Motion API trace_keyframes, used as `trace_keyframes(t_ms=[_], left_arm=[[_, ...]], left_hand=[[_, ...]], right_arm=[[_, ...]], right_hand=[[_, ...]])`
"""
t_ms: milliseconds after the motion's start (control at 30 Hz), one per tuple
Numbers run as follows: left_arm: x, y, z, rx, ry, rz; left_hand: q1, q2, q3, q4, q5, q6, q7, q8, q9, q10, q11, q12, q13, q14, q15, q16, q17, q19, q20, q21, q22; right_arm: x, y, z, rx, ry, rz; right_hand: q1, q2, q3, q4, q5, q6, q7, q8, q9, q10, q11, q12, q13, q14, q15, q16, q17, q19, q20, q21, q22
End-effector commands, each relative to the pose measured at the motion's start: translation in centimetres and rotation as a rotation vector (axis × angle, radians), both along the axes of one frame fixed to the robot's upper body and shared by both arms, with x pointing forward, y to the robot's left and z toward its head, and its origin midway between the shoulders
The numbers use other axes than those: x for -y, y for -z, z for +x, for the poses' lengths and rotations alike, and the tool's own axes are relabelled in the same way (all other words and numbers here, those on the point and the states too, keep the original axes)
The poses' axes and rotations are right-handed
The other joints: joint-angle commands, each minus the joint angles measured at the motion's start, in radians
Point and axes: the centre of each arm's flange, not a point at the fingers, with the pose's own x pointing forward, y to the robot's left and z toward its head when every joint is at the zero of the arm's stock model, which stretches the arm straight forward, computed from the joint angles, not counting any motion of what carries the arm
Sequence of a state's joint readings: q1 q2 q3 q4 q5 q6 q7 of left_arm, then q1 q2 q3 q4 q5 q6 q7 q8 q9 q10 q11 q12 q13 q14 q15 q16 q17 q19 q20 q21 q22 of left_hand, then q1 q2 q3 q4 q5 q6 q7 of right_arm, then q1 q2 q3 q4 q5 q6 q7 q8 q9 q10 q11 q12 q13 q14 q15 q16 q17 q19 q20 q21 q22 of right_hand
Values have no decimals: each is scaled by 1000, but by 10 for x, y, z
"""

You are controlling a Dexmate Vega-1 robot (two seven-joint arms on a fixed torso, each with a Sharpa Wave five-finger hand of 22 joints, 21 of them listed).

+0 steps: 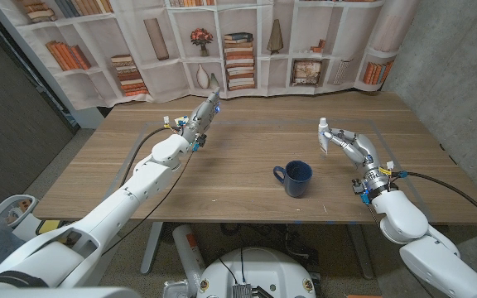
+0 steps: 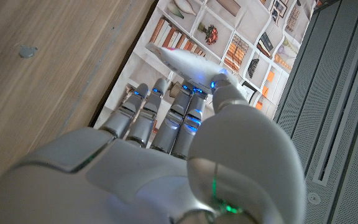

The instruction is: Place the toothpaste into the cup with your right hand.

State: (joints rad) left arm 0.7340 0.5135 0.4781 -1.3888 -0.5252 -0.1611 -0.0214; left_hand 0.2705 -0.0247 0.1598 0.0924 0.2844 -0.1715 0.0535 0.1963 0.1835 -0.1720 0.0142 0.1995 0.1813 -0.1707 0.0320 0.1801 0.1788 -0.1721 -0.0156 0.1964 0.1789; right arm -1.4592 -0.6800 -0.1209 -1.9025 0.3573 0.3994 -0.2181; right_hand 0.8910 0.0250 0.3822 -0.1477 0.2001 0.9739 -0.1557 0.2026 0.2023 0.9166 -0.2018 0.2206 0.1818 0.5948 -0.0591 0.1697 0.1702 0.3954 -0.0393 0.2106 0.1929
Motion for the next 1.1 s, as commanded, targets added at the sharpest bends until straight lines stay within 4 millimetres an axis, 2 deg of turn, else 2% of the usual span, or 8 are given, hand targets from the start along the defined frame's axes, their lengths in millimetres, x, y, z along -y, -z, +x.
trace_keyframes(t_ms=[33,467,1100], left_arm=[[1,0,2,-1,0,0],[5,-1,3,0,9,0],[2,1,-1,-5,-1,2]], left_hand=[[2,8,-7,2,-2,-121,-4,-2,3,-140,-7,2,4,-177,-4,6,2,-223,8,5,5],[3,9,-9,1,-2,-121,-4,-2,3,-140,-3,2,4,-178,-4,6,2,-224,9,5,5],[5,11,-13,1,-2,-120,-3,-2,3,-140,-6,2,4,-179,-5,5,2,-225,9,5,5]], right_arm=[[-6,1,-7,21,-33,0],[-14,3,-14,33,-73,-19],[-35,1,-10,56,-128,-37]], right_hand=[[2,-11,-3,5,4,26,-15,9,2,2,-3,-3,1,-4,-25,7,3,3,-13,3,6],[2,-11,-3,6,4,29,-16,9,3,5,-3,-2,1,-2,-29,8,3,3,-14,4,6],[1,-11,-4,7,4,31,-19,8,3,8,-4,-2,1,-2,-37,9,3,0,-13,4,7]])
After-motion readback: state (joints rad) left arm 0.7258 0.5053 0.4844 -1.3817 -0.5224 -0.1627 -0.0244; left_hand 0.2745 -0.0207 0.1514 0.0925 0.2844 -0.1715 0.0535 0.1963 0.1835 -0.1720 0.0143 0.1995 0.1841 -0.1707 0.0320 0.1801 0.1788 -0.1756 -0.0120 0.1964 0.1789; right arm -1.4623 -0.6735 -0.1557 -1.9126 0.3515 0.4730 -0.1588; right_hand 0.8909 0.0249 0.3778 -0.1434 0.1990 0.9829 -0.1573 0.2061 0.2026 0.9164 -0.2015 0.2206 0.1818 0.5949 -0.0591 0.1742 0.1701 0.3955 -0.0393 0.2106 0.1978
